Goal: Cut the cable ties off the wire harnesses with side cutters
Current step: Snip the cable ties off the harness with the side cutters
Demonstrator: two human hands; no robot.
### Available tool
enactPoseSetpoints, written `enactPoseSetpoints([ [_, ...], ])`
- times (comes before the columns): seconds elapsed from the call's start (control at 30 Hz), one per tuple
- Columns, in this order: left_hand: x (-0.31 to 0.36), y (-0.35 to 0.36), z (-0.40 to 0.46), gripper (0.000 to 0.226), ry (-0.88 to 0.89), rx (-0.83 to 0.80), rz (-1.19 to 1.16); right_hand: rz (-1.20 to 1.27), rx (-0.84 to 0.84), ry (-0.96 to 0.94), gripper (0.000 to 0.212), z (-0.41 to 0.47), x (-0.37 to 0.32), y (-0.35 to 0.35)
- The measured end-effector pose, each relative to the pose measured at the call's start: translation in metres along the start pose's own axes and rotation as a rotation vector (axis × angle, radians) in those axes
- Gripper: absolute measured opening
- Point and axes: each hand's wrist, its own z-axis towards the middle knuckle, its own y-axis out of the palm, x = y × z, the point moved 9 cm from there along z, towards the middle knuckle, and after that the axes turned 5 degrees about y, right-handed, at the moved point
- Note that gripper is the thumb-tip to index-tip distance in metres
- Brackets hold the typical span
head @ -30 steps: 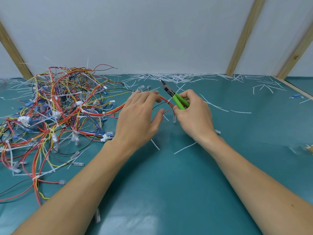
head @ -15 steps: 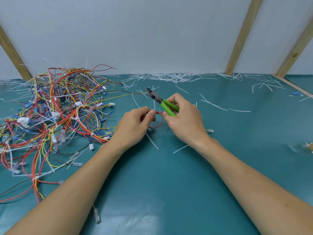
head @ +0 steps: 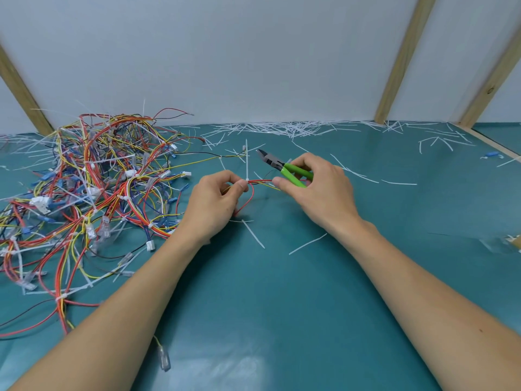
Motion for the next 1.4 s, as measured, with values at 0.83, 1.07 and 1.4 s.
enactPoseSetpoints([
  [0.83, -0.003, 0.004, 0.001, 0.023, 0.017, -0.023, 0.045, -0.221, -0.041, -0.09, 0.052, 0.002, -0.001, 0.002],
  [1.07, -0.002, -0.001, 0.0, 0.022, 0.025, 0.019, 0.126, -0.21, -0.069, -0.101, 0.049, 0.0, -0.002, 0.005],
  [1.4, -0.002, 0.0, -0.001, 0.022, 0.01, 0.011, 0.134, -0.209, -0.079, -0.134, 0.047, -0.001, -0.006, 0.007],
])
